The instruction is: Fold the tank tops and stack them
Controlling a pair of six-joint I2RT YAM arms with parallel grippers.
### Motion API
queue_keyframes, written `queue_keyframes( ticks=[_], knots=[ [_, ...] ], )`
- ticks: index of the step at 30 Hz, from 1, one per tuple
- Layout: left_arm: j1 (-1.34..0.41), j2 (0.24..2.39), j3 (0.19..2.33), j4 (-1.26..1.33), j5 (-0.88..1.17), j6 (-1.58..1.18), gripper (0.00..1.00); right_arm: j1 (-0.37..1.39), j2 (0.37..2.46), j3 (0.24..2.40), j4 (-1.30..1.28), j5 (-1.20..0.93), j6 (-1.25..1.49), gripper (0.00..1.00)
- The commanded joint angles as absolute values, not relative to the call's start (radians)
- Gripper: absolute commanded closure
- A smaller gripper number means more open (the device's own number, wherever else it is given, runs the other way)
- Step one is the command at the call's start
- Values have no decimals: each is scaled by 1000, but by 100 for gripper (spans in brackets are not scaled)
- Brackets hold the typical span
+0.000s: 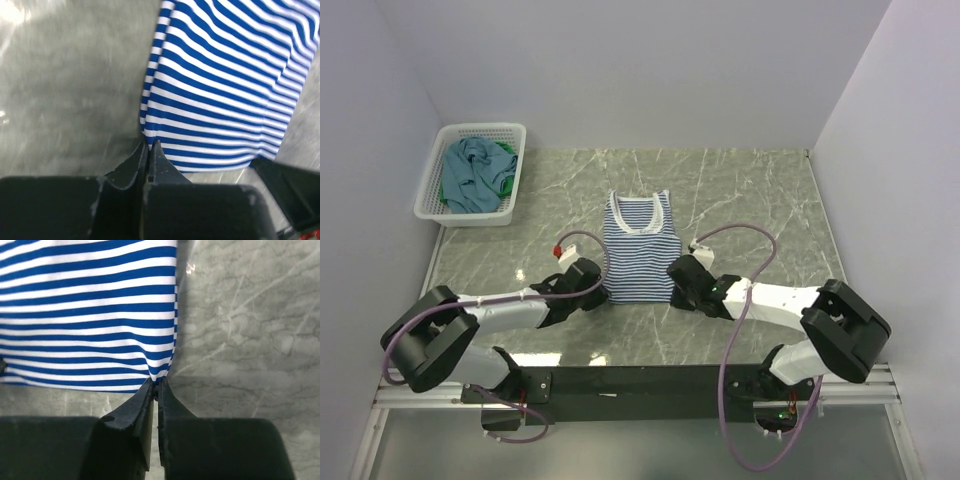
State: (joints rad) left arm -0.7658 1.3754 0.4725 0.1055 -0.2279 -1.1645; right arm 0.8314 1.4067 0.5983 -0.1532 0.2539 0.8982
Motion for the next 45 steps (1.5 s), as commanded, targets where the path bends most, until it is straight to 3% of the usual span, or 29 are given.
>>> queue_keyframes(
  ticks=[1,8,13,18,23,29,36,45],
  knots=[
    [-804,1312,474,-50,-239,-1137,99,848,1358,563,-225,296,885,97],
    [-986,1076,445,-280,-279,-1267,100,1037,1086,485,-400,316,998,100],
    [-1228,870,449,-426,-354,-1439,99,1219,860,477,-570,354,1156,100],
    [-1399,865,567,-613,-477,-1535,99,1307,805,577,-676,403,1181,100],
    [-1408,874,667,-656,-546,-1526,99,1293,848,707,-736,481,1126,100],
    [-1293,842,722,-615,-551,-1425,100,1148,913,791,-663,413,953,100],
    [-973,850,733,-477,-397,-1200,99,934,1034,867,-535,258,741,100],
    [-593,1044,814,-313,-160,-1022,99,695,1368,1086,-400,63,552,100]
  ],
)
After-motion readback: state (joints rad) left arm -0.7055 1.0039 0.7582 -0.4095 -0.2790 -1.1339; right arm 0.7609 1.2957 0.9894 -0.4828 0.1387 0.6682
